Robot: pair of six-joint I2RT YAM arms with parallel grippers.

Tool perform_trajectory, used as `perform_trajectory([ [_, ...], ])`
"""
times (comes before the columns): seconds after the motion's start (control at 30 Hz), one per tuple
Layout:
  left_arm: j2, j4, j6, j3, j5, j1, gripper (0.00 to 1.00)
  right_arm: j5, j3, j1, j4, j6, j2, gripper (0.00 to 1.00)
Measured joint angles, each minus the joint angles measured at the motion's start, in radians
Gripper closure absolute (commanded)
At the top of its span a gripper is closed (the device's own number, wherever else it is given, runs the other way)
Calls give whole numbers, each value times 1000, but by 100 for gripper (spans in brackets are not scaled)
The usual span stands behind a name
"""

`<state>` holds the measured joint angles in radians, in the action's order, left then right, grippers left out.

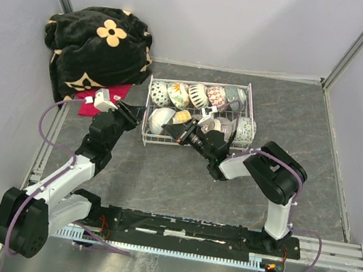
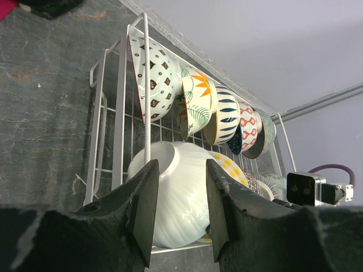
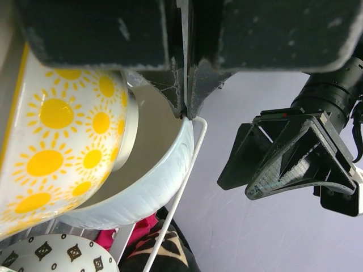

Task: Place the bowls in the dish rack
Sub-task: Turn the bowl upside down on the dish rack.

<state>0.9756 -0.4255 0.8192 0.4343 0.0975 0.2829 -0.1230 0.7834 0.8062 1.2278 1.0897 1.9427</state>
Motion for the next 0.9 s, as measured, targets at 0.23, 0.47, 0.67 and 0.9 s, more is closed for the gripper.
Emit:
perform_trajectory([
  [0.23, 8, -3, 0, 0, -3, 0, 55, 2, 0, -4, -152, -37, -73, 98],
  [0.47, 19, -4, 0, 0, -5, 0, 55, 27, 23, -4, -423, -103, -181, 97],
  [0.67, 19, -4, 0, 0, -6, 0, 55, 39, 40, -1, -617, -135, -245, 95],
  [0.9, 26, -3, 0, 0, -22, 0, 55, 49, 47, 6, -778, -158, -288, 84],
])
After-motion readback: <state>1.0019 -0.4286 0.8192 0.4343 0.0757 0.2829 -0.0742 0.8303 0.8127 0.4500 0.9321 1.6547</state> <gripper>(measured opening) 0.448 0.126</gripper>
